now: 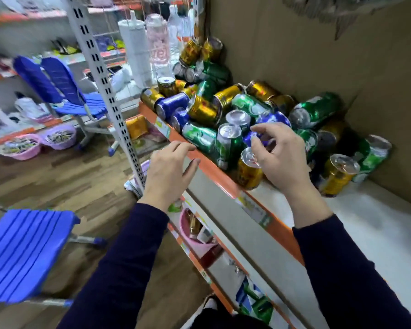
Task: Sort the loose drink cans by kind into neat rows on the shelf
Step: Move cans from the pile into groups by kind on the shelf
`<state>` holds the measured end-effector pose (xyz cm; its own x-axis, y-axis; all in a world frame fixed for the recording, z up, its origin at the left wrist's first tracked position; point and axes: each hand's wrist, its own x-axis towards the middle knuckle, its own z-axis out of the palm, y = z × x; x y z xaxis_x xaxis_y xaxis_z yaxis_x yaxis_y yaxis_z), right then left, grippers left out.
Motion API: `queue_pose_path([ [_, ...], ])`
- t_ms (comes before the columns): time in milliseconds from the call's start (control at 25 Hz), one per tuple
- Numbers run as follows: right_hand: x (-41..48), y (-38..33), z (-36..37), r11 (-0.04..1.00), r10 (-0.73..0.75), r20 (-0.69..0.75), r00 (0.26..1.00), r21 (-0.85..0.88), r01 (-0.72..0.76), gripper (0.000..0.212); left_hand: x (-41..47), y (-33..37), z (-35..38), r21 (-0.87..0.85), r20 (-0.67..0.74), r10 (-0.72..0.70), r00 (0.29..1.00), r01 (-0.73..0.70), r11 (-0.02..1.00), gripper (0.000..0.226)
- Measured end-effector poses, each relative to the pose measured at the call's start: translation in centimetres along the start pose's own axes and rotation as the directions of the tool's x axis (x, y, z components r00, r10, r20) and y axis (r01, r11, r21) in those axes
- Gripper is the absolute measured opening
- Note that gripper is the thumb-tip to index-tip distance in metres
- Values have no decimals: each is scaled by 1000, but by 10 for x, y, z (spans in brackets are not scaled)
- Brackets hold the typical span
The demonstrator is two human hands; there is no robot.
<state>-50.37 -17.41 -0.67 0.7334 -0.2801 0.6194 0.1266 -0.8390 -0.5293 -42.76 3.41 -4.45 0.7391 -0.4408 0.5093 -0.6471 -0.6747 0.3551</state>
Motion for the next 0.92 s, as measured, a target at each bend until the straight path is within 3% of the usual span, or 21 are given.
queue_pose_path([
  [280,124,19,53,999,-1,89,996,-50,6,20,92,-62,26,-94,-16,12,1000,-14,996,27],
  [480,170,37,91,977,102,87,991,-195,-84,23,167,-99,52,-188,-11,166,986,-165,968,42],
  [600,181,40,103,943,219,59,974,-269,-196,22,205,-114,65,-214,157,334,929,-298,930,60],
  [680,185,40,112,905,320,21,947,-302,-299,23,225,-122,71,-224,354,398,846,-336,915,75],
  [760,189,38,122,860,404,-14,915,-336,-385,23,240,-132,76,-259,455,455,766,-375,890,82],
  [840,191,35,131,809,469,-53,882,-375,-452,27,251,-143,78,-372,410,538,736,-404,836,78],
  [920,191,36,140,765,510,-60,858,-424,-485,34,256,-160,75,-490,305,562,769,-379,785,68],
])
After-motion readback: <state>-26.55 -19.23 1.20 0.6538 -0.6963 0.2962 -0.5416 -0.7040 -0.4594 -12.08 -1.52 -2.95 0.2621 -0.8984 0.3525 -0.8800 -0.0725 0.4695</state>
